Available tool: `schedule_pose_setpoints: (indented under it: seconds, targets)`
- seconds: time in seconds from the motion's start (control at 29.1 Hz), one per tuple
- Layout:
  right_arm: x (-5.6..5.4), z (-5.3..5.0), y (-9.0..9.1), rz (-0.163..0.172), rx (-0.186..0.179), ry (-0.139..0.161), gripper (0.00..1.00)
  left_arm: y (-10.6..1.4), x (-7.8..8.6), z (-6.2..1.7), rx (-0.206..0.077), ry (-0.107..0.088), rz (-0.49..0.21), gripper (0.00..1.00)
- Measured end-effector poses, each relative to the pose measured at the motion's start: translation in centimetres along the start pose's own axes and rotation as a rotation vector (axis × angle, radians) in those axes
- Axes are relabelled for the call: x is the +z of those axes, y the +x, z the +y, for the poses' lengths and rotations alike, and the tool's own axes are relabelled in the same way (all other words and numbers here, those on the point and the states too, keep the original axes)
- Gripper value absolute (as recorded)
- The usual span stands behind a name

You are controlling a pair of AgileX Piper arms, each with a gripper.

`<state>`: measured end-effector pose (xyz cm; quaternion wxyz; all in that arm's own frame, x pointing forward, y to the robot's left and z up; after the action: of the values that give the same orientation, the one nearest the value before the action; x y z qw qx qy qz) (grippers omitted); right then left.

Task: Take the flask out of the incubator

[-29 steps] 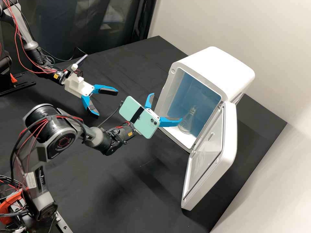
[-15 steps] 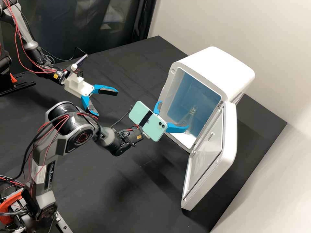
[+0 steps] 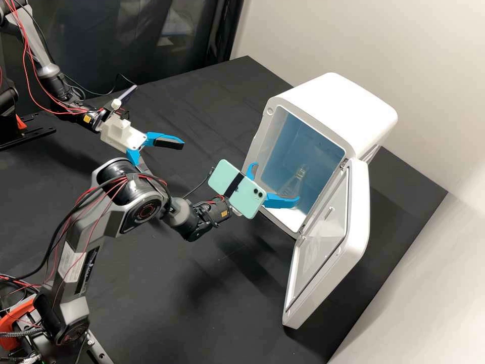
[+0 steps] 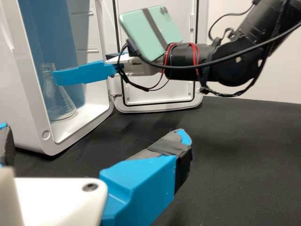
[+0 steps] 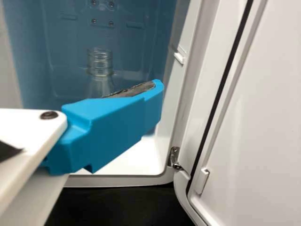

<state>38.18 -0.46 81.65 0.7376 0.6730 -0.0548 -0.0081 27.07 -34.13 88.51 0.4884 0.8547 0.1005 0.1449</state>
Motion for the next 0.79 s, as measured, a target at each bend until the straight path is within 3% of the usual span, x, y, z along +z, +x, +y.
schedule_pose_setpoints:
  seconds: [0.21,0.52,0.79]
  targets:
    - [0.3,-0.6,1.4,-0.039,-0.011,-0.018,1.00,0.0,-0.2,0.05,0.002,-0.001,0.008,1.00]
    - [0.5,-1.8,3.2,-0.066,-0.036,-0.058,1.00,0.0,-0.3,0.06,0.002,-0.001,0.010,1.00]
    - [1.0,-2.8,4.3,-0.096,-0.045,-0.066,1.00,0.0,-0.3,0.07,0.002,-0.001,0.010,1.00]
